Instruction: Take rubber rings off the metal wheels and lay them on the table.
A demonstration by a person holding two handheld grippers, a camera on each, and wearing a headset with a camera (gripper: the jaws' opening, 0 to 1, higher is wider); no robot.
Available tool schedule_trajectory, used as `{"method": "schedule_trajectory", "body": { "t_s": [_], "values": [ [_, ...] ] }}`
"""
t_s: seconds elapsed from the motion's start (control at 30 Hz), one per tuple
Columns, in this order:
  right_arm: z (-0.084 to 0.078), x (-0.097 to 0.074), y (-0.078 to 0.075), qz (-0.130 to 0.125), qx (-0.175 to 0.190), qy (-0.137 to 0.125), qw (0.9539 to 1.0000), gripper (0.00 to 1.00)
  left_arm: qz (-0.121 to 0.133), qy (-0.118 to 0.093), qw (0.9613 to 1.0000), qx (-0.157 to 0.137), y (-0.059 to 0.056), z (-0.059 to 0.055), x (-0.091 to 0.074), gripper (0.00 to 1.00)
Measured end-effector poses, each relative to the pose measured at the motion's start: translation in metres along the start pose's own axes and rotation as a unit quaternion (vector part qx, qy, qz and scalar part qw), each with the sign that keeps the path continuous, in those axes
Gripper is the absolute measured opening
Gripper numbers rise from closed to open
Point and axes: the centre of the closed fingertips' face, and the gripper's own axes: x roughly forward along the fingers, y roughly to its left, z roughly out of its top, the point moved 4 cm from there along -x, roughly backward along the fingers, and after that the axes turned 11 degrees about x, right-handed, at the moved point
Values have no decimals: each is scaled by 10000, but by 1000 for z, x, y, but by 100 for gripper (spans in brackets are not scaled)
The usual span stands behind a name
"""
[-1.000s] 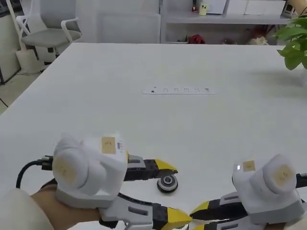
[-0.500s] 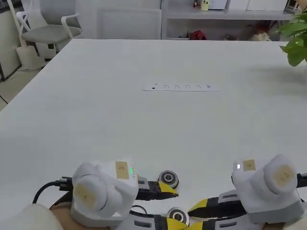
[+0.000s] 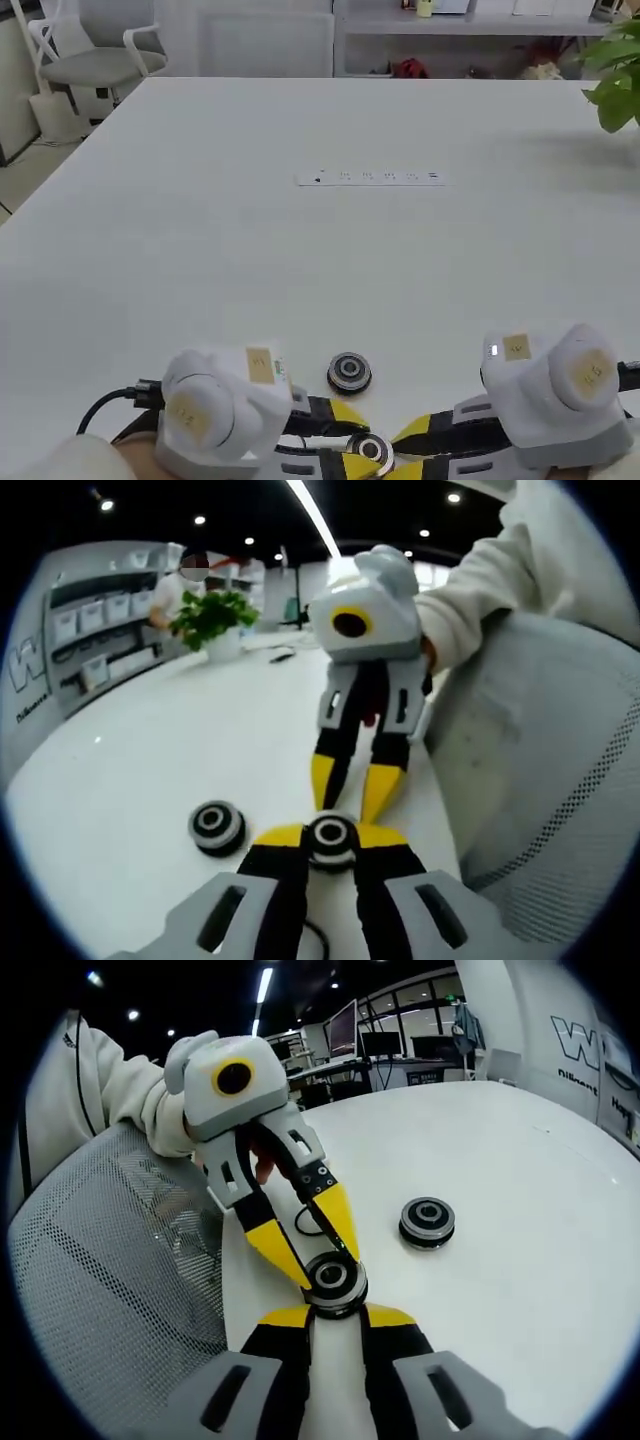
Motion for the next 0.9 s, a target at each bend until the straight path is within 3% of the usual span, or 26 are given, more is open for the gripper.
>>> {"method": "schedule_trajectory", "body": {
  "t_s": [0.4, 0.73, 0.9],
  "values": [
    [0, 0, -3, -49, -179, 49, 9998, 12, 39, -65, 10000, 34, 2, -2, 2, 15],
    [1, 0, -5, -112, -259, 92, 9996, 2, 41, -47, 10000, 68, 2, -3, 0, 14],
    [2, 0, -6, -140, -139, 101, 9998, 1, 50, -49, 9999, 81, 2, -3, 0, 14]
  ]
}}
